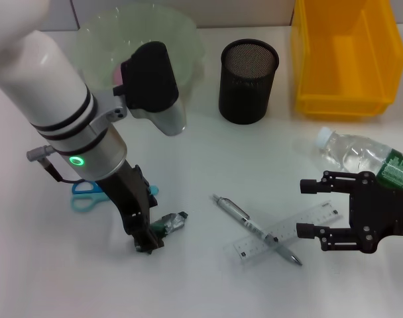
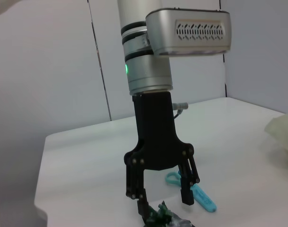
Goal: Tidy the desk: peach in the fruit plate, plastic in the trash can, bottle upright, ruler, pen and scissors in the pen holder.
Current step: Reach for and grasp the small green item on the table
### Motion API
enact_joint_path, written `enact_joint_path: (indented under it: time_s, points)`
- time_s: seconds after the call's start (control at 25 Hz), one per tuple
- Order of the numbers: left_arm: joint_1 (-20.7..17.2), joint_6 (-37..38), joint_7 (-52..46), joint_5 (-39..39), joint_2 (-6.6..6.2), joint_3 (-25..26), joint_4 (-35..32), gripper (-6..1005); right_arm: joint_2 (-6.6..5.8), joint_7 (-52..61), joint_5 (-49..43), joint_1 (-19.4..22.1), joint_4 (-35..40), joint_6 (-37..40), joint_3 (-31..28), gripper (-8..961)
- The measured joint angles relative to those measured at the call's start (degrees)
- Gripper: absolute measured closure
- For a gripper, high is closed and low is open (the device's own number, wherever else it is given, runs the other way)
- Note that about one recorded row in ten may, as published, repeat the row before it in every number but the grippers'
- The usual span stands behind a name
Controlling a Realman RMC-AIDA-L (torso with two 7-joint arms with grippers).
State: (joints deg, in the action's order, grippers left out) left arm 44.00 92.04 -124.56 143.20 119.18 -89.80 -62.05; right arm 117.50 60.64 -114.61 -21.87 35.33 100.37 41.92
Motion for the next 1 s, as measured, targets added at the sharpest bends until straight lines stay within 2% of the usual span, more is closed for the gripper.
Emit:
enact_joint_path:
  time_s: [0.24,1.0]
  points:
    - [-0.33,-1.66,-0.45,-0.14,0.00,-2.74,0.01,202,-0.14,0.00,0.00,-0.02,0.01,0.00,0.00,219]
    - [-1.11,-3.20,-0.89,-0.76,0.00,-5.04,0.09,203,-0.14,0.00,0.00,-0.02,0.01,0.25,0.00,219]
